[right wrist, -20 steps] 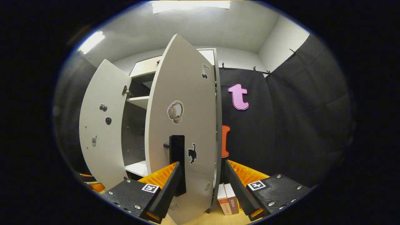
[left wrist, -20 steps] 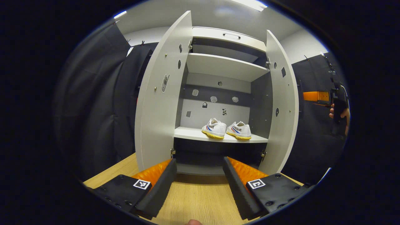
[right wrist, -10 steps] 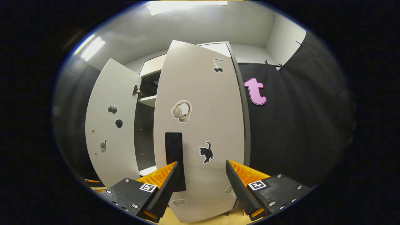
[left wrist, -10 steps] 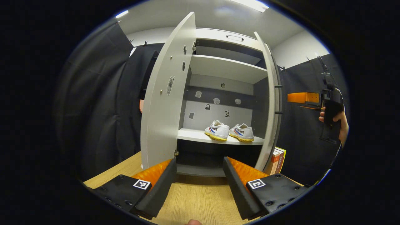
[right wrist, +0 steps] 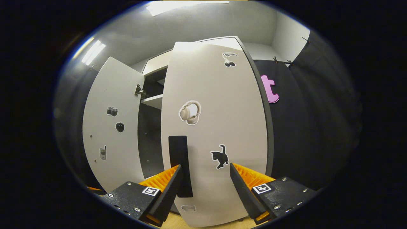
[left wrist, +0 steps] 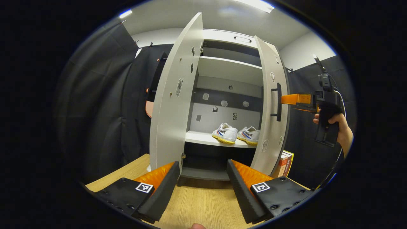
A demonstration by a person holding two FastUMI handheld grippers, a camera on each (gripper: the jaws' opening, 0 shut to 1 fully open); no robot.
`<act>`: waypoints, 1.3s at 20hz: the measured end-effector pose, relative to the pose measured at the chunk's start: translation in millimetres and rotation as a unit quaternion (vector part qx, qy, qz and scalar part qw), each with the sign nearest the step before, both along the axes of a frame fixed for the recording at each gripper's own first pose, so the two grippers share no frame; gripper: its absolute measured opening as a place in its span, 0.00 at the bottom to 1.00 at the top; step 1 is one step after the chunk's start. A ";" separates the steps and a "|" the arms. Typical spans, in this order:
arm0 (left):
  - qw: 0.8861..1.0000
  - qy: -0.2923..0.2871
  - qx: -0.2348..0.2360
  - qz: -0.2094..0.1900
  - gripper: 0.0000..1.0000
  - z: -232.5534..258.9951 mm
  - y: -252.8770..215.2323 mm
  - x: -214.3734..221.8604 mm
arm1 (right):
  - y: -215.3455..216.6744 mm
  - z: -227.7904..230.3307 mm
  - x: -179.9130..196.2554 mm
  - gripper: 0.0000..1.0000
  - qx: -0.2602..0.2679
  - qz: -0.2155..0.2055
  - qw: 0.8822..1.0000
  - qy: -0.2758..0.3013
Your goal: Grab one shoe with the right hand and put it into the shoe cabinet, grab the other shoe with the left hand and put it into the shoe cabinet; then close the right door with the right hand and the left door with the left hand.
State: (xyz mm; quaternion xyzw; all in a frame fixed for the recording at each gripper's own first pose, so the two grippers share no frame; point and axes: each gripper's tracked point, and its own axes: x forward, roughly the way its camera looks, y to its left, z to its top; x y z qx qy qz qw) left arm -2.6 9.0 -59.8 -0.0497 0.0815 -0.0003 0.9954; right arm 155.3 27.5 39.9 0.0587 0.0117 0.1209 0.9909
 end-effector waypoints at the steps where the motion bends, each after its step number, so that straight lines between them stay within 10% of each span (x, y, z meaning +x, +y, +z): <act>1: 1.000 -0.001 0.002 0.000 0.97 0.6 0.6 0.4 | 2.1 -0.8 5.2 0.91 -0.001 0.000 1.000 0.001; 26: 1.000 0.000 -0.008 -0.014 0.97 3.0 -12.6 5.6 | 19.7 -10.7 44.7 0.92 -0.001 -0.037 0.999 -0.001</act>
